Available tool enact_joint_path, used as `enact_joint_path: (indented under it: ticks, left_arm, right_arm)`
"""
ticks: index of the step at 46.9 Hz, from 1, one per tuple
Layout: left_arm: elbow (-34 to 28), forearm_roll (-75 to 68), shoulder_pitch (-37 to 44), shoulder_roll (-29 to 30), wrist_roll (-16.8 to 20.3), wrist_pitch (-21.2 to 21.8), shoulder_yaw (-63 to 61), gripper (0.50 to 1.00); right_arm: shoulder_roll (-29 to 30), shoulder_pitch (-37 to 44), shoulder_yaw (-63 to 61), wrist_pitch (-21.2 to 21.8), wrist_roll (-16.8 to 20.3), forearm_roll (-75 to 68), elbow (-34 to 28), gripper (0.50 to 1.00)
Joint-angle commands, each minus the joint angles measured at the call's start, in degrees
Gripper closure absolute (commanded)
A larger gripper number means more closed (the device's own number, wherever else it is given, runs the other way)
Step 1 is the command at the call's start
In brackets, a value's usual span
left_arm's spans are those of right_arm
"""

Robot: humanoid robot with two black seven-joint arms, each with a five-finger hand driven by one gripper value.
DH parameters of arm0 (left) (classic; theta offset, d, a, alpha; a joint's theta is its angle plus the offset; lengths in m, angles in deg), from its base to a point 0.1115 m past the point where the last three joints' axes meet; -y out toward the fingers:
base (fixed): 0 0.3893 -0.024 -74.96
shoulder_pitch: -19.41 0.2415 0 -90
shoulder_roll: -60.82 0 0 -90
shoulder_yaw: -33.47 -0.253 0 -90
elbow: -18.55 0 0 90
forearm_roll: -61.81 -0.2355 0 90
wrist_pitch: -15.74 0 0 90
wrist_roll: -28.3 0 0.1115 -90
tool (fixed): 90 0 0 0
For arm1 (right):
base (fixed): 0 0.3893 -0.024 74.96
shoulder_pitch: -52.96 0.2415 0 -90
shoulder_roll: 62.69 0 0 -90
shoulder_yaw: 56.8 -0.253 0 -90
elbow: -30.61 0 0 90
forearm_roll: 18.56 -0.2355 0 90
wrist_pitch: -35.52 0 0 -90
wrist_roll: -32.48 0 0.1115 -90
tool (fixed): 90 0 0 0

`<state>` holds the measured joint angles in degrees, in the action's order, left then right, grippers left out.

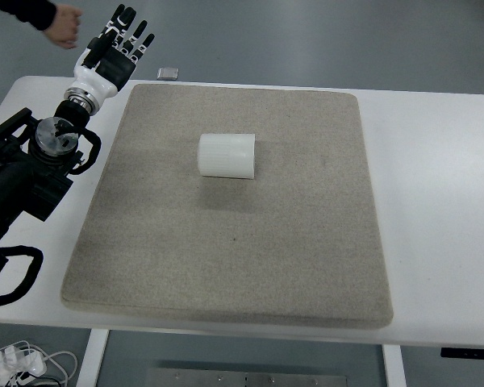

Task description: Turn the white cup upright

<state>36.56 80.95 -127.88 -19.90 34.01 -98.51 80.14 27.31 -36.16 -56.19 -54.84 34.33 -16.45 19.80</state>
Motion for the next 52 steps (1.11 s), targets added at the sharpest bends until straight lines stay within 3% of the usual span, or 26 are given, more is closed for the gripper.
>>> enact_joint_path:
  ticks: [1, 40, 52]
  left_arm:
    - [0.0, 0.02, -0.09, -0.05, 0.0, -0.01, 0.0, 0.506]
    - [-0.08, -0.33, -0.01, -0.05, -0.17, -0.36, -0.09, 0.506]
    - [0.0, -9.99, -0.71, -0.14, -0.26, -0.45, -2.46, 0.506]
  right_arm:
    - [0.0, 0.0, 0.0, 0.0, 0.0, 0.0, 0.0, 0.548]
    - [0.0, 0.0, 0.0, 0.0, 0.0, 0.0, 0.0, 0.548]
    - [0.0, 0.0, 0.0, 0.0, 0.0, 0.0, 0.0, 0.548]
